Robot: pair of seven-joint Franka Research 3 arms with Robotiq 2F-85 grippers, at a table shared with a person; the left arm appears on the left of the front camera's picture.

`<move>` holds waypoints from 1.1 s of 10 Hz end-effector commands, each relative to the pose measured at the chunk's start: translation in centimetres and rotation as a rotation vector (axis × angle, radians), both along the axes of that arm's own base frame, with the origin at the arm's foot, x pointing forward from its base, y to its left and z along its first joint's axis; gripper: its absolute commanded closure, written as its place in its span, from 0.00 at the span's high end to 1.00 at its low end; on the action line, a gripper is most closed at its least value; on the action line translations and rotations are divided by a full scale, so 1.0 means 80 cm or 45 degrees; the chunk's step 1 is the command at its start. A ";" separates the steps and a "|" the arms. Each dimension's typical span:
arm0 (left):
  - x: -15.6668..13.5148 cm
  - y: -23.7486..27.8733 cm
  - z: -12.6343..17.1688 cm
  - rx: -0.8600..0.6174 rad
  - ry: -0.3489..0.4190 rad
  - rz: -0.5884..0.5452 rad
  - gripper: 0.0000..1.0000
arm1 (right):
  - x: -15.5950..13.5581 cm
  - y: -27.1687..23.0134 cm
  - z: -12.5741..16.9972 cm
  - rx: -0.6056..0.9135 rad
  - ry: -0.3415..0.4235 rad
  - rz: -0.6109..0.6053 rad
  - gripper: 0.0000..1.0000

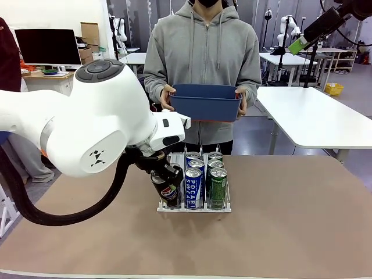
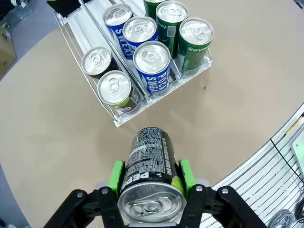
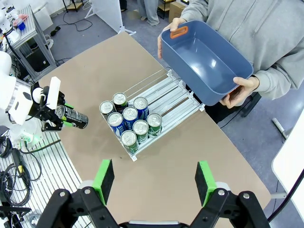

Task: Fill the beverage cans into the dispenser.
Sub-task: Place the picked Pepsi coke in the line of the Automatic Can Dispenser with the same cans.

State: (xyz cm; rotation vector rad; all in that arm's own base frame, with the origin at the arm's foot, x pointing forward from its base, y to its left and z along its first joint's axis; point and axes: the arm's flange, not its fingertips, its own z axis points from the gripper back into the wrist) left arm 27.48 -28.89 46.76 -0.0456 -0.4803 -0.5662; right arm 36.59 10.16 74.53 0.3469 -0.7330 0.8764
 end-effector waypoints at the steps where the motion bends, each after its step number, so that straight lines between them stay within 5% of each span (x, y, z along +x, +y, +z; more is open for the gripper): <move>1: 0.015 -0.008 -0.014 -0.012 0.021 0.109 0.57 | -0.001 -0.001 0.000 -0.001 0.009 0.006 0.91; 4: 0.030 -0.013 -0.034 0.006 -0.011 0.242 0.57 | -0.001 -0.001 0.000 -0.001 0.009 0.006 0.91; 11: 0.075 -0.024 -0.060 0.005 -0.033 0.275 0.57 | -0.001 -0.001 0.000 -0.001 0.009 0.006 0.91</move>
